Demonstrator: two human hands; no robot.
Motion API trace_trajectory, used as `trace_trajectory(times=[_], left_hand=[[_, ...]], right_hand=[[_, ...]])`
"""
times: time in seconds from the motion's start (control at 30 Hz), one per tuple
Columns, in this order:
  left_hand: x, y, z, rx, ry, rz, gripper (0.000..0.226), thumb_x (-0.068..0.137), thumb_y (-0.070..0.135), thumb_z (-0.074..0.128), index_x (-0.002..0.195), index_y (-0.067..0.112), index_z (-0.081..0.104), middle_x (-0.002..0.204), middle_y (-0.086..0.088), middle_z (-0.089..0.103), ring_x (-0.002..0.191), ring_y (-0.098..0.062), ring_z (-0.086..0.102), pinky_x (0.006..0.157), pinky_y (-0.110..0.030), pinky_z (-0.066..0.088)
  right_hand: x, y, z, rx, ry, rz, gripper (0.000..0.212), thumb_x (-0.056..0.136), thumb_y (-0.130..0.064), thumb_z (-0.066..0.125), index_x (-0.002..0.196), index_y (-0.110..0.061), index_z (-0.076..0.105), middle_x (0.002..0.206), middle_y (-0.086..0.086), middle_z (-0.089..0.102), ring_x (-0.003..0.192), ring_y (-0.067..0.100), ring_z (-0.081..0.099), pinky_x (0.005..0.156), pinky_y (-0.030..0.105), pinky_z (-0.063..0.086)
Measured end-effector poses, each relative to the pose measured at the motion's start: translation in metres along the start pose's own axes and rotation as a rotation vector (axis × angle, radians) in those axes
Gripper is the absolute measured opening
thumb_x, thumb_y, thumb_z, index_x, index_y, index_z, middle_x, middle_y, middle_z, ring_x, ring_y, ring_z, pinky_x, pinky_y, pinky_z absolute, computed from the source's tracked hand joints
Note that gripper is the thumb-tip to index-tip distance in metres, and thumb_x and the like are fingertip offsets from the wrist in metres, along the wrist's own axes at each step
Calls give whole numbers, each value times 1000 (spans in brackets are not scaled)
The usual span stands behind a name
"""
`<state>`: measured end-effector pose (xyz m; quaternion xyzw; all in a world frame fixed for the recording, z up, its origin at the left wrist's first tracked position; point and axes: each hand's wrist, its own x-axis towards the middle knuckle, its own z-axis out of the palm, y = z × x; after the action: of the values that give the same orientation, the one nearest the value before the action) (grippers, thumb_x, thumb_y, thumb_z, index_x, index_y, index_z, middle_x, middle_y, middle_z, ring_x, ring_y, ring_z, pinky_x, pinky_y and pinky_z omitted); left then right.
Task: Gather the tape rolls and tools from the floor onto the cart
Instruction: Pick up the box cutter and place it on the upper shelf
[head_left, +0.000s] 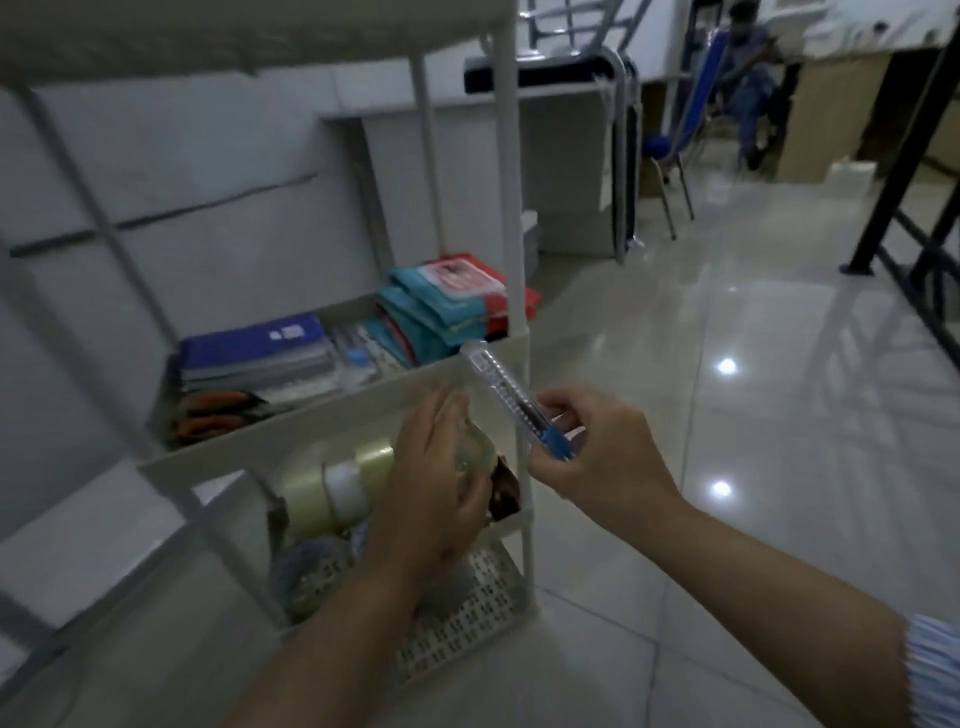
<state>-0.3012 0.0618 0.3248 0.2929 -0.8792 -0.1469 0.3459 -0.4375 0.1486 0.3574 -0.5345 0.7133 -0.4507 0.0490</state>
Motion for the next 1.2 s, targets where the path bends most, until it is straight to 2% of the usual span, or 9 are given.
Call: trace_trajectory(times=[0.1, 0.23, 0.37, 0.47, 0.63, 0.73, 0.93, 1.1, 1.2], left_hand=[[11, -1, -40, 74, 101, 1, 61, 80, 32, 35, 135, 5, 39, 145, -13, 37, 134, -14, 24, 109, -20, 21], [27, -6, -81, 135, 129, -21, 55, 84, 30, 38, 132, 5, 43, 140, -12, 44, 129, -22, 38, 109, -29, 28], [44, -21, -103, 128, -42, -291, 53, 92, 30, 47, 140, 16, 29, 146, -4, 38, 131, -20, 36, 101, -32, 34], [52, -28, -111, 91, -100, -352, 44, 93, 28, 46, 134, 14, 38, 139, -9, 46, 124, -24, 43, 94, -31, 38], [58, -47, -110, 86, -169, -420, 33, 94, 26, 41, 124, 13, 47, 129, -13, 50, 120, -28, 46, 97, -36, 41], [60, -50, -109, 89, -174, -433, 34, 93, 29, 42, 123, 14, 48, 129, -12, 50, 118, -27, 46, 99, -39, 41], [61, -55, -103, 84, -159, -436, 42, 76, 41, 35, 104, 20, 58, 111, -8, 62, 103, -25, 55, 87, -44, 50], [58, -46, -110, 26, -87, -414, 41, 86, 21, 47, 126, 11, 44, 130, -12, 48, 119, -27, 44, 100, -45, 41], [52, -42, -115, 16, -1, -366, 50, 89, 14, 48, 137, 9, 33, 140, -11, 39, 129, -24, 35, 106, -35, 33]], right_hand=[[21, -36, 5, 4, 3, -65, 35, 70, -12, 72, 104, -13, 62, 86, -1, 63, 72, 12, 58, 63, 19, 49], [53, -78, 20, 11, -18, -119, 40, 75, -14, 71, 112, -10, 56, 89, -5, 52, 73, 6, 50, 57, 5, 39], [84, -107, 42, -122, -115, -113, 32, 77, -22, 69, 99, 0, 60, 93, 3, 59, 84, 16, 54, 67, 25, 45], [104, -118, 61, -234, -201, -47, 35, 82, -25, 64, 102, 4, 60, 105, 20, 65, 97, 29, 61, 83, 35, 51], [120, -123, 81, -491, -233, -72, 32, 90, -12, 50, 118, 3, 50, 125, 22, 56, 115, 33, 54, 93, 36, 45], [122, -120, 89, -564, -230, -92, 27, 92, -7, 44, 116, 3, 53, 123, 21, 58, 113, 32, 56, 93, 35, 45], [121, -114, 98, -652, -270, -186, 27, 93, -5, 40, 115, 5, 52, 123, 23, 58, 114, 32, 56, 94, 36, 45], [116, -115, 92, -545, -263, -204, 25, 93, -7, 39, 110, 3, 54, 117, 21, 60, 107, 33, 58, 85, 36, 46], [108, -121, 87, -388, -165, -254, 23, 92, -14, 43, 109, -2, 52, 112, 18, 62, 102, 30, 59, 81, 33, 46]])
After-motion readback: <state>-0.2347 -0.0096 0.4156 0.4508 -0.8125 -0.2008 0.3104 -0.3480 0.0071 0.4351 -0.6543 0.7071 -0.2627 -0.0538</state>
